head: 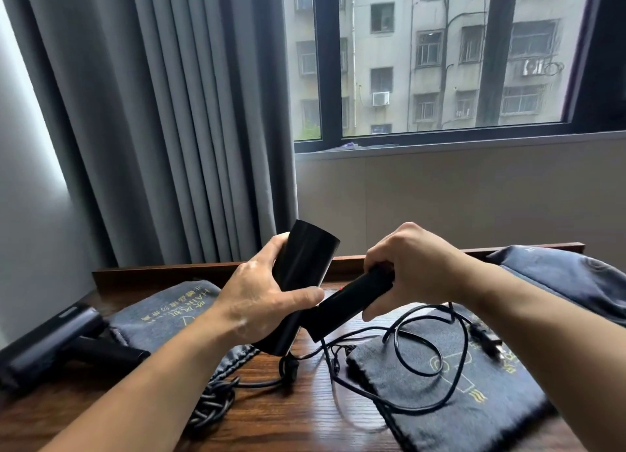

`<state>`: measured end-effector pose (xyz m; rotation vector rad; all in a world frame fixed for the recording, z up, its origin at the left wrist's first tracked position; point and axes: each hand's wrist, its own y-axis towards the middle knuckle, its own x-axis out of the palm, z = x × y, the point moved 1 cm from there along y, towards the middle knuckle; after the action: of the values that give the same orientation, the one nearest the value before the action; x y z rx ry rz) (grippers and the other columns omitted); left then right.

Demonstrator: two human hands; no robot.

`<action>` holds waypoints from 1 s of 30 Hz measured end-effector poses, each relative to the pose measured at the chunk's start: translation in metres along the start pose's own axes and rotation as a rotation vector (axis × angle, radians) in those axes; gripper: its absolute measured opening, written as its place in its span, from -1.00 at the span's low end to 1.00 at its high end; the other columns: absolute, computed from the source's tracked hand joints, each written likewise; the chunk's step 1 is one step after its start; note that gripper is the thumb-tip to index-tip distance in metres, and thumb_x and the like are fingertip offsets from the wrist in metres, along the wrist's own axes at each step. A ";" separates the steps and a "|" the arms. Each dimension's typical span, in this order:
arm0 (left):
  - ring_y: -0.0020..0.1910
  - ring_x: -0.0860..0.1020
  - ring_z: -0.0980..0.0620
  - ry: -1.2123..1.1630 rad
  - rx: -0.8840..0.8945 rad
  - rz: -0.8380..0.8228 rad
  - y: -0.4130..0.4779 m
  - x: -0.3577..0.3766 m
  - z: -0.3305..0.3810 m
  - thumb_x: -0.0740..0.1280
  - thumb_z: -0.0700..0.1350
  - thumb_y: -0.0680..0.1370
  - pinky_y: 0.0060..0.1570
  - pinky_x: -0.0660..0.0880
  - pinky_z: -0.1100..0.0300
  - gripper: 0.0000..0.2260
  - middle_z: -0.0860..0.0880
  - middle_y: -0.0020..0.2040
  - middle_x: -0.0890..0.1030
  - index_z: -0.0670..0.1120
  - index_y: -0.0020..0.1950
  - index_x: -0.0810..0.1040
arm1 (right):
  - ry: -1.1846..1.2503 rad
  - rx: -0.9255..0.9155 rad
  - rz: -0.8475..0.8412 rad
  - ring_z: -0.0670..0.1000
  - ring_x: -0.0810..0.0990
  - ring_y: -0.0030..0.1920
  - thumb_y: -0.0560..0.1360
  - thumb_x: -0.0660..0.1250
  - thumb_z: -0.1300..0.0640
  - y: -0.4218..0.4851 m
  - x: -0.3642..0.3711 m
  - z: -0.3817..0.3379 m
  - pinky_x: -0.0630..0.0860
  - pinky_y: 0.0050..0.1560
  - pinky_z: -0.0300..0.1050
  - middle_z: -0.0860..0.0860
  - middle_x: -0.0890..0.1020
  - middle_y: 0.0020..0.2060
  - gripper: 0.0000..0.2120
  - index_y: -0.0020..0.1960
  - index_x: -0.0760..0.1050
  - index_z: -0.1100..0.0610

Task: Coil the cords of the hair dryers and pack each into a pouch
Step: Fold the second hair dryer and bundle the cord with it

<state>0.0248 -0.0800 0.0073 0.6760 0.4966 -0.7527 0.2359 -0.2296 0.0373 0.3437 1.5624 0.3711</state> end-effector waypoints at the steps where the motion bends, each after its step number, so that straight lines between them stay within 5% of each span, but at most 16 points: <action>1: 0.02 0.63 0.17 0.016 0.010 -0.004 0.000 0.000 0.000 0.51 0.29 0.25 0.07 0.59 0.11 -0.29 0.16 0.03 0.66 0.32 0.36 0.36 | 0.004 0.007 -0.005 -0.08 0.49 -0.36 0.09 0.50 -0.47 -0.001 0.000 0.000 0.32 -0.39 -0.33 -0.09 0.52 -0.47 -0.45 -0.21 0.61 -0.03; 17: -0.04 0.63 0.20 0.091 0.062 -0.052 -0.002 0.010 0.010 0.52 0.25 0.28 -0.05 0.55 0.27 -0.31 0.15 -0.03 0.67 0.34 0.35 0.33 | 0.091 0.075 -0.138 0.03 0.48 -0.36 0.06 0.62 -0.34 -0.003 0.000 -0.001 0.45 -0.40 -0.11 0.05 0.55 -0.45 -0.47 -0.25 0.61 0.05; 23: -0.02 0.63 0.23 0.052 0.078 -0.075 -0.007 0.025 0.006 0.60 0.09 0.35 -0.08 0.50 0.41 -0.34 0.18 -0.02 0.68 0.32 0.35 0.36 | 0.096 0.130 -0.186 -0.03 0.49 -0.42 0.03 0.66 -0.26 0.000 -0.002 -0.002 0.42 -0.43 -0.20 0.01 0.59 -0.44 -0.51 -0.29 0.60 0.06; 28: 0.11 0.65 0.12 -0.197 -0.008 -0.191 -0.011 0.025 -0.002 0.60 0.00 0.36 0.15 0.57 0.14 -0.39 0.09 0.11 0.68 0.20 0.35 0.45 | 0.289 0.115 -0.093 -0.14 0.43 -0.45 -0.04 0.70 -0.22 -0.005 0.003 0.001 0.37 -0.40 -0.28 -0.07 0.58 -0.38 -0.43 -0.21 0.51 -0.04; 30: 0.09 0.67 -0.02 -0.408 -0.039 -0.142 -0.012 0.023 -0.005 0.59 0.01 0.32 0.06 0.60 0.03 -0.43 -0.02 0.08 0.69 0.12 0.30 0.51 | 0.509 0.179 0.026 -0.16 0.42 -0.46 0.03 0.72 -0.13 -0.002 0.004 0.008 0.41 -0.36 -0.25 -0.07 0.60 -0.34 -0.44 -0.09 0.51 -0.10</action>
<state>0.0294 -0.0929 -0.0149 0.4372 0.1856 -0.9852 0.2435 -0.2292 0.0327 0.4295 2.0991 0.3561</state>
